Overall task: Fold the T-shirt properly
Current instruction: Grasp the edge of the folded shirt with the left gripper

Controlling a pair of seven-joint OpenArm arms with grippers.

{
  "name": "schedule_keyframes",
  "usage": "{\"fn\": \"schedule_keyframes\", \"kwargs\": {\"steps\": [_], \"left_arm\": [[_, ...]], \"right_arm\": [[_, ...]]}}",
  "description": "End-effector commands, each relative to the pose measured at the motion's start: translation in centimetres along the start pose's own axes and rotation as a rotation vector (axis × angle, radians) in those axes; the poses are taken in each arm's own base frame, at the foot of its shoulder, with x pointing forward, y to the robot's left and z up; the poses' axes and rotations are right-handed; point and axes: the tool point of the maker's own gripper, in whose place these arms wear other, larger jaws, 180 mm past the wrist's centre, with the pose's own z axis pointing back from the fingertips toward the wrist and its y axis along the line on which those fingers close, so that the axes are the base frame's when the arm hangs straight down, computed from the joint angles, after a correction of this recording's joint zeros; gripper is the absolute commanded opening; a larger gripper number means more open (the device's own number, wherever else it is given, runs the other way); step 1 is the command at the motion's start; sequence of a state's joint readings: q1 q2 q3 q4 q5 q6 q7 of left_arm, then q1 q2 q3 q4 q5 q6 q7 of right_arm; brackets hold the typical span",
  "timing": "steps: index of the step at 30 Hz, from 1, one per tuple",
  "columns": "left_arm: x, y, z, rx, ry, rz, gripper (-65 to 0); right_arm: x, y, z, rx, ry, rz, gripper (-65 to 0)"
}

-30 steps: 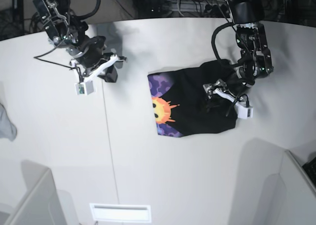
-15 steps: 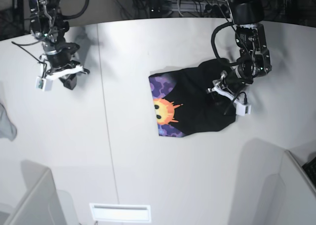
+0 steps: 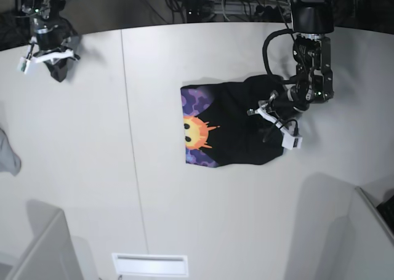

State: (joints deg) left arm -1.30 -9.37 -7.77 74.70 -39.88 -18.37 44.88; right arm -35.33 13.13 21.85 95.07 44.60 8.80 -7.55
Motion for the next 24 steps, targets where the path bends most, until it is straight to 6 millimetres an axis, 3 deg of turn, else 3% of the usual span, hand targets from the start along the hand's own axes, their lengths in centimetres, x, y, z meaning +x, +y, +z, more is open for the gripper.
{"fn": "schedule_keyframes", "kwargs": {"steps": [1,5,10,24], "left_arm": [[-0.9,0.8,0.0,0.045,0.067,-0.024,-65.0],[-0.4,-0.2,-0.4,0.030,0.120,-0.159,-65.0],[-0.9,-1.3,-1.1,0.009,0.187,-0.287,-65.0],[1.1,-4.6,-2.4,-0.030,0.305,-0.682,-65.0]], "right_arm": [[0.9,-0.8,0.4,-0.005,-0.029,0.021,-65.0],[-0.5,-2.0,1.5,-0.028,0.002,0.138,-65.0],[-2.1,-2.0,2.9,-0.096,-0.037,0.305,-65.0],[-3.6,-3.1,4.7,-0.182,-0.051,0.327,-65.0]]}}
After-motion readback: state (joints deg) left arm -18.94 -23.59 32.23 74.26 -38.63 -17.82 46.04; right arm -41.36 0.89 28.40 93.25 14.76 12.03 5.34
